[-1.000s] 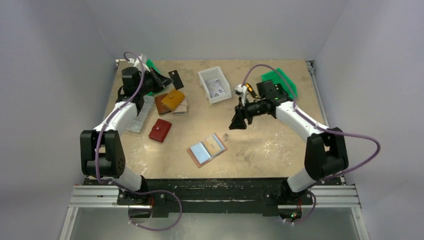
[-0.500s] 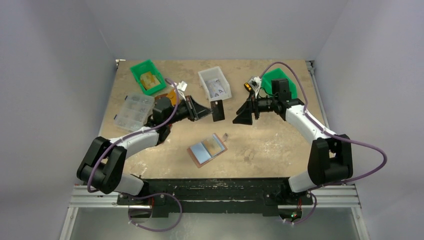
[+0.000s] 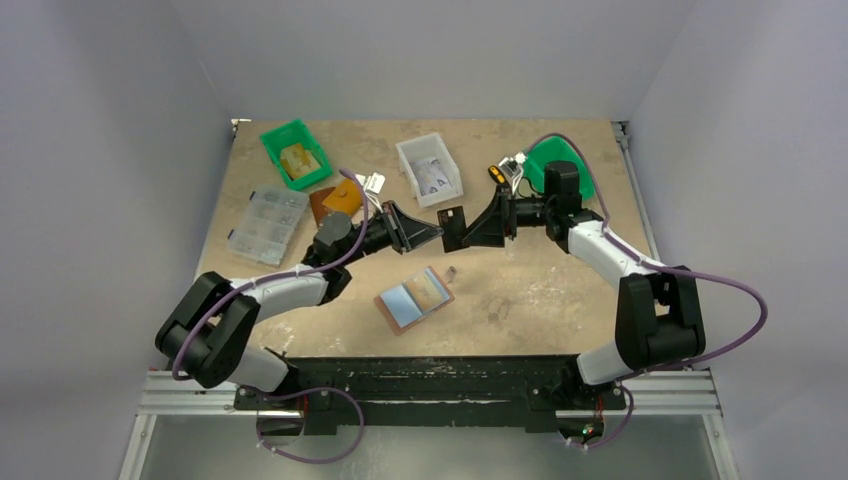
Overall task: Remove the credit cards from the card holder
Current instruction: Place the credit card in the storage box.
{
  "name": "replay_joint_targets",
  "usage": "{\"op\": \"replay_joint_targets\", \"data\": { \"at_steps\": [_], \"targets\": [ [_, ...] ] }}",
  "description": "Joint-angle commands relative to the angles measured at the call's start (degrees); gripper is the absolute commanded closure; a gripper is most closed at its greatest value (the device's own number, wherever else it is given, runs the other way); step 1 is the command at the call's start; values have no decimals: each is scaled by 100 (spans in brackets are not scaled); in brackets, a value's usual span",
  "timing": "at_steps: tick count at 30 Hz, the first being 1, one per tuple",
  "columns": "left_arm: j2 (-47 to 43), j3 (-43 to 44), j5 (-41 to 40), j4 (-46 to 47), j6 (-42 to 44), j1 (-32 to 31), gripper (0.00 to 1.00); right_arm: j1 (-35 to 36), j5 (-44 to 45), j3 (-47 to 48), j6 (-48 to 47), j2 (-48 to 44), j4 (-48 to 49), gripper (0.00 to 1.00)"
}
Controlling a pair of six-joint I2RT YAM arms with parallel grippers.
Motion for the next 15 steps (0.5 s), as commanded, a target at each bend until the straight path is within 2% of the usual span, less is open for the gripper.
{"op": "replay_joint_targets", "data": {
  "at_steps": [1,4,6,9,10,13,15],
  "targets": [
    [136,-52,-139,578,-95,-191,100,-25,-429,-109,888,5,1095,15],
    [256,-77,-196,663,-103,-298,100,-31,-490,-249,1395,-20,1696,24],
    [323,-94,-222,719,-112,-345,100,-28,-539,-289,1586,36,1890,39],
    [323,-124,-329,686,-127,-369,100,-33,-619,-280,1633,142,1941,79],
    [272,-133,-402,540,-102,-366,99,-35,-649,-269,1621,157,1937,97],
    [-111,-24,-817,-596,325,-359,75,-162,-414,-239,1329,53,1632,100],
    [-513,65,-1237,-1564,761,-349,63,-337,-164,-92,720,-31,928,100]
  ]
}}
